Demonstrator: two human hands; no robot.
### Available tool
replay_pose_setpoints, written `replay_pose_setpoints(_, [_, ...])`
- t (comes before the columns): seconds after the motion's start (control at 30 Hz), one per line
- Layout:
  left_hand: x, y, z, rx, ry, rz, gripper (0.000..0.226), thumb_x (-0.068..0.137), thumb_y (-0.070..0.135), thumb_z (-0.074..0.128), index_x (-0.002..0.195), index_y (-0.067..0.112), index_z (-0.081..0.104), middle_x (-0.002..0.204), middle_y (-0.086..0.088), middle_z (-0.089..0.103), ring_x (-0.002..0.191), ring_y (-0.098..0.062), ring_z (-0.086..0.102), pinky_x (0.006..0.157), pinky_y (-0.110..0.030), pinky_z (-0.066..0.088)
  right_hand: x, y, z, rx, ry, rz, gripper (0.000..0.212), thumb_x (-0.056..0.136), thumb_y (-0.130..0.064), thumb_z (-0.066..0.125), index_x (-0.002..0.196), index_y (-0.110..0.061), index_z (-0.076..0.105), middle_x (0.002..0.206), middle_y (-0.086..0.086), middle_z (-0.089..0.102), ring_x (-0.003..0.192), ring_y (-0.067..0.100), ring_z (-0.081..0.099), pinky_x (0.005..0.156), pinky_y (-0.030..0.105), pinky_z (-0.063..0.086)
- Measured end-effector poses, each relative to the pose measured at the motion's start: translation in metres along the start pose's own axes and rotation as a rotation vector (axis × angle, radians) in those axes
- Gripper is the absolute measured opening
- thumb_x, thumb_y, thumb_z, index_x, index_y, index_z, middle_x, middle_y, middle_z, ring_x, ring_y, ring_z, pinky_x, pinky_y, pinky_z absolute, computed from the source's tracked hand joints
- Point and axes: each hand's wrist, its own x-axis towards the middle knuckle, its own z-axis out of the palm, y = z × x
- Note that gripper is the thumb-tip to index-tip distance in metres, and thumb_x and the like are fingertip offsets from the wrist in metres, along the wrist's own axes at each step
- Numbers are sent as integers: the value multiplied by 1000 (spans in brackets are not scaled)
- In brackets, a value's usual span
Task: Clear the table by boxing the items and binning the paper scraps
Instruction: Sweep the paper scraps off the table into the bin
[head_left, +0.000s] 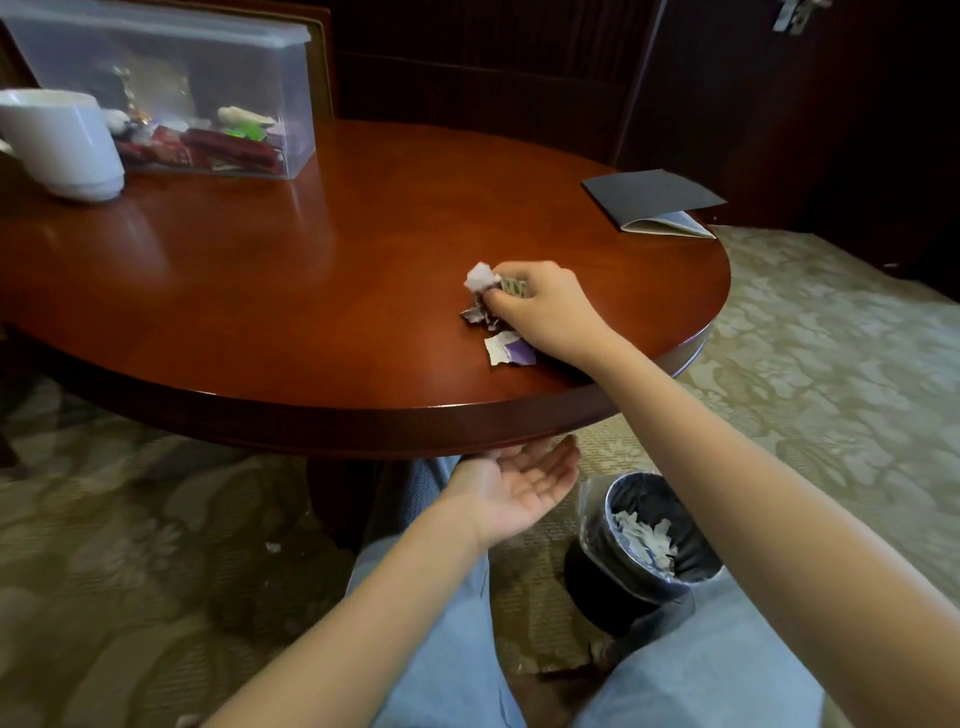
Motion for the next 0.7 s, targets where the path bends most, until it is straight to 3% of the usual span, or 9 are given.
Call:
replay_pose_setpoints(0.03, [0, 2, 1, 5, -13, 0, 40, 96, 9, 35, 77, -14, 61, 81, -25, 66, 86, -35, 57, 84, -42, 44, 3, 0, 0, 46, 19, 17, 31, 95, -15, 49, 68, -28, 55, 60, -9, 52, 50, 1, 43, 46, 13, 31])
replay_pose_setpoints(0.1, [-1, 5, 3, -1, -26, 1, 36, 97, 10, 35, 85, -14, 59, 90, -26, 62, 88, -36, 56, 91, -45, 42, 11, 2, 1, 117, 53, 60, 35, 96, -16, 47, 63, -27, 47, 57, -9, 45, 50, 3, 36, 42, 12, 27])
replay_pose_setpoints(0.3, [5, 9, 2, -75, -33, 7, 36, 97, 14, 34, 89, -13, 56, 89, -27, 62, 85, -39, 56, 94, -46, 38, 32, 9, 8, 122, 65, 101, 30, 101, -19, 33, 73, -22, 42, 66, -8, 43, 59, 8, 38, 49, 13, 31])
replay_pose_setpoints(0.37, [10, 7, 3, -59, -29, 1, 36, 97, 14, 34, 89, -13, 57, 82, -27, 66, 76, -38, 64, 85, -46, 47, 37, 10, 9, 113, 84, 97, 31, 103, -19, 28, 73, -20, 37, 67, -7, 38, 59, 7, 35, 50, 11, 31])
replay_pose_setpoints(0.43, [12, 6, 6, -36, -30, -9, 34, 96, 13, 35, 89, -12, 57, 76, -25, 68, 65, -36, 68, 64, -43, 56, 42, 12, 10, 148, 131, 78, 37, 103, -19, 28, 67, -21, 32, 65, -6, 34, 59, 8, 32, 53, 16, 29])
replay_pose_setpoints(0.47, [13, 6, 7, -35, -23, -15, 33, 96, 12, 35, 89, -12, 57, 78, -24, 67, 68, -35, 67, 62, -42, 56, 44, 13, 9, 189, 155, 73, 39, 103, -21, 29, 64, -21, 32, 63, -5, 32, 57, 6, 33, 55, 19, 28])
replay_pose_setpoints(0.6, [13, 5, 13, -75, -9, -42, 30, 97, 8, 33, 93, -13, 54, 95, -25, 59, 86, -37, 54, 86, -47, 42, 48, 15, 6, 351, 199, 79, 44, 101, -28, 36, 63, -11, 49, 56, -6, 29, 45, 3, 32, 51, 23, 24])
replay_pose_setpoints(0.7, [12, 6, 11, -131, -20, -65, 33, 97, 9, 31, 93, -15, 54, 95, -27, 58, 92, -39, 54, 92, -47, 37, 53, 18, 0, 458, 297, 173, 41, 96, -22, 46, 56, -15, 42, 53, 2, 42, 46, 8, 30, 47, 22, 25])
